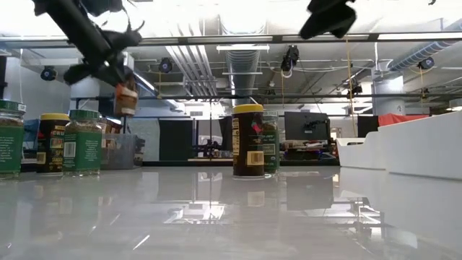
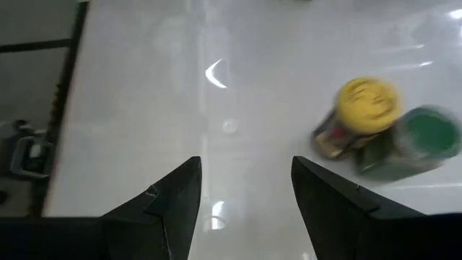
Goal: Sort spices by type
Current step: Put the orange seasoning bag into the black bin
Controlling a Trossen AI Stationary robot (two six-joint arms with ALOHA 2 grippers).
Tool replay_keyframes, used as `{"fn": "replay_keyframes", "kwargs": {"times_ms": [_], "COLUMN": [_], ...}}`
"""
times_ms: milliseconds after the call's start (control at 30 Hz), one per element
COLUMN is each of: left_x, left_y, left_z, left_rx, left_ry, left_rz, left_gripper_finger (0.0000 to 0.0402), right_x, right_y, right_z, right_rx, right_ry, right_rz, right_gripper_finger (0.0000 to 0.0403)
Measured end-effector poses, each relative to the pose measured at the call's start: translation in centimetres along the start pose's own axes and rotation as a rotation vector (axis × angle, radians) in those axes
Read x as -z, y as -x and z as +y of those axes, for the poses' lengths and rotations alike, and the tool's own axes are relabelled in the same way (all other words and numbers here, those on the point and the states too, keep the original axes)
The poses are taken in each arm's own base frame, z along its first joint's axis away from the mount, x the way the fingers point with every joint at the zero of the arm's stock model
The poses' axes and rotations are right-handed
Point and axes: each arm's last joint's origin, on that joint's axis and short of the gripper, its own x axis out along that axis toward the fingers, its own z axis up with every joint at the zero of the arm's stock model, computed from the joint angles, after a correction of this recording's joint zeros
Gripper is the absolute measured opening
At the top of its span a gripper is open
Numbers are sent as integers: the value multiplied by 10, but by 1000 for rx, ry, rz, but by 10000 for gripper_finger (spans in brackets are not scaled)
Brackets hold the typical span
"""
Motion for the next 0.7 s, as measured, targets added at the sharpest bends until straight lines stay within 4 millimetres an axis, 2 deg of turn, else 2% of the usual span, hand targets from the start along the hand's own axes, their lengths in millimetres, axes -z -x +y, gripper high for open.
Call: {"fn": "replay_keyframes", "kwargs": {"times_ms": [200,400,533,700], "left_x": [-13,-18,-15,-11], "left_y": [-19,-35,-51,-61], "left_z": [18,26,38,49], "left_rx": [-109,-122,-136,-136], "left_ry": [-23,-19,21,44], "left_rz": [-1,15,41,57], "left_gripper_finger": [0,0,0,0], "right_x": [-13,-21,-23,-24], "right_y": [-4,-6,-7,-7], "right_z": [-30,-57,-69,-76], "right_rx": [29,68,72,70], "right_ry": [-1,-13,-16,-22], "right_rz": [-4,-9,-7,-1], "right_gripper_finger": [206,206,205,206]}}
